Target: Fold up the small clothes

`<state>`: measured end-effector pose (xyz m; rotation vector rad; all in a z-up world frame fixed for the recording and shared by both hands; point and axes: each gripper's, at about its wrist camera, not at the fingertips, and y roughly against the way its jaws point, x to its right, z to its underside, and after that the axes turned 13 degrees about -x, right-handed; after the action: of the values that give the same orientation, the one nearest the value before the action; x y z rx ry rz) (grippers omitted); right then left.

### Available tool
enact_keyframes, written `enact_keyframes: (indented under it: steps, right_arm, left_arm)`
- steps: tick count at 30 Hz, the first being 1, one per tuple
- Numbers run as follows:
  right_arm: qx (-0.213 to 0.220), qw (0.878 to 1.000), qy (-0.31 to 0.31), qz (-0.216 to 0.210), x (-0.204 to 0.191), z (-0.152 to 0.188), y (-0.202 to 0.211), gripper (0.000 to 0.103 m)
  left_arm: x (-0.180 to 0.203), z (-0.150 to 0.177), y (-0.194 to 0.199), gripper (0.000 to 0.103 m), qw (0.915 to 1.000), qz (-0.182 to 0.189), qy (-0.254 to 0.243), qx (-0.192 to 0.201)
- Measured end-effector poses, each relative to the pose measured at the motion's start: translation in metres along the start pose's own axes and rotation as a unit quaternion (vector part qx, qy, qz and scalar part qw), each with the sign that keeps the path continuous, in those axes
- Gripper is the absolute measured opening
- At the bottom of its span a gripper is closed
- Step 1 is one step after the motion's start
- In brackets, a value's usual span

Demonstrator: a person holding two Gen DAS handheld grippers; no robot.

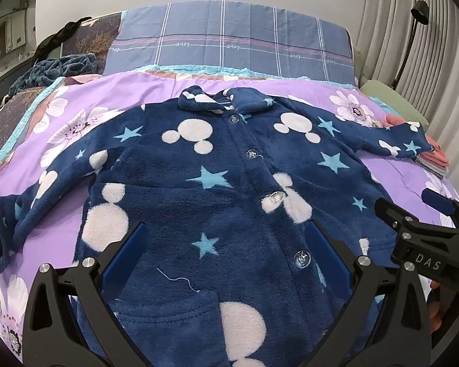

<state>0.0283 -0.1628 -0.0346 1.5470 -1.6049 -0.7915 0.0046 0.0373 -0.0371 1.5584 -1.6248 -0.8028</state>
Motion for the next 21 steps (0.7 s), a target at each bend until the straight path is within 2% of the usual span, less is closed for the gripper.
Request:
enact_keyframes:
  steps: [6, 10, 17, 21]
  right_arm:
    - [0.012, 1.0, -0.004, 0.0, 0.0028, -0.0002, 0.0028, 0.101]
    - [0.007, 1.0, -0.005, -0.007, 0.003, -0.0002, 0.0017, 0.101]
    - [0.001, 1.0, -0.008, -0.015, 0.0026, 0.0005, -0.0004, 0.101]
    - [0.001, 1.0, -0.008, -0.016, 0.0024, 0.0013, -0.001, 0.101]
  left_arm:
    - [0.0012, 0.0, 0.0017, 0.102, 0.9999, 0.011, -0.004, -0.002]
    - [0.003, -0.0009, 0.0017, 0.102, 1.0, -0.006, -0.003, -0.001]
    - [0.0007, -0.0011, 0.001, 0.102, 1.0, -0.008, 0.002, -0.004]
    - [0.0006, 0.0003, 0.0023, 0.102, 1.0, 0.007, -0.006, 0.001]
